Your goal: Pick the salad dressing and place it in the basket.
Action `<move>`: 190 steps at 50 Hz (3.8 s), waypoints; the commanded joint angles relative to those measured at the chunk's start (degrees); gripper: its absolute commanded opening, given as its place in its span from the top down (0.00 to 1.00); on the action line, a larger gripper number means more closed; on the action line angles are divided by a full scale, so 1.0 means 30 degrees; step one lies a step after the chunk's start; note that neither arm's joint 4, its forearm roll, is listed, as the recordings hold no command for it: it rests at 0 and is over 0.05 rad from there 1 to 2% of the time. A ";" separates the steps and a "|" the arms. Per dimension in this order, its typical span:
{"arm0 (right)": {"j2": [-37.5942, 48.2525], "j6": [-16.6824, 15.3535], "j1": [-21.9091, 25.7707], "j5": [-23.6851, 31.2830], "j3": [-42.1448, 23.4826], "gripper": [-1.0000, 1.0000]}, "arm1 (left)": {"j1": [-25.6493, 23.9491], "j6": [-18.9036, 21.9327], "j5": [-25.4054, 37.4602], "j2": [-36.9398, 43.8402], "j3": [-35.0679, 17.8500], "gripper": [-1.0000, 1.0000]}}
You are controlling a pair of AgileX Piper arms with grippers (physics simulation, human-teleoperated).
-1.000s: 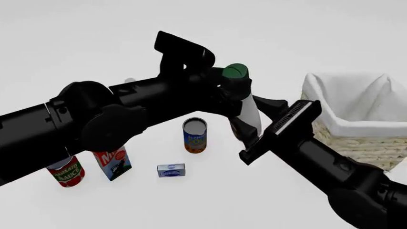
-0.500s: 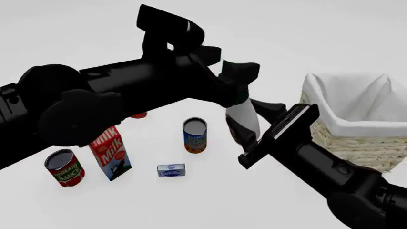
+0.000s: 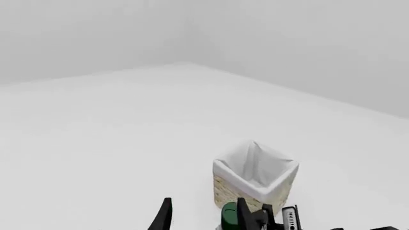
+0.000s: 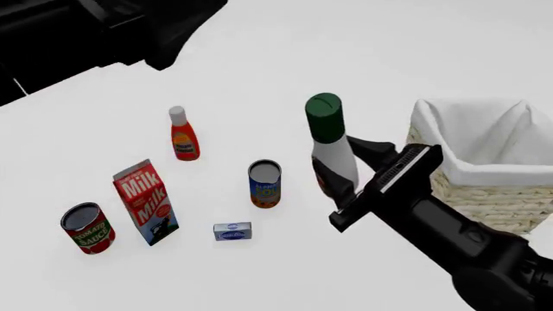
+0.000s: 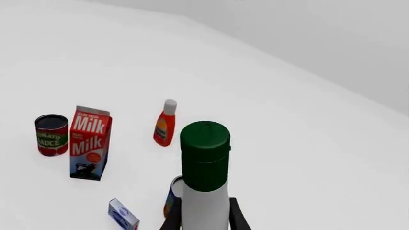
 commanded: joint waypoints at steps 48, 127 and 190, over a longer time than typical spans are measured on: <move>-0.6768 0.0042 -0.1408 0.4170 -0.1444 1.00 | 0.8859 0.1381 -1.0363 -1.0624 1.9801 0.00; -0.5787 0.2601 -1.6078 0.4584 -0.3010 1.00 | 1.4712 0.0446 -0.5821 -1.8996 2.4508 0.00; 0.2223 0.3256 -1.6855 0.3331 -0.5465 1.00 | 1.4611 0.0647 -0.5466 -1.9206 2.4509 0.00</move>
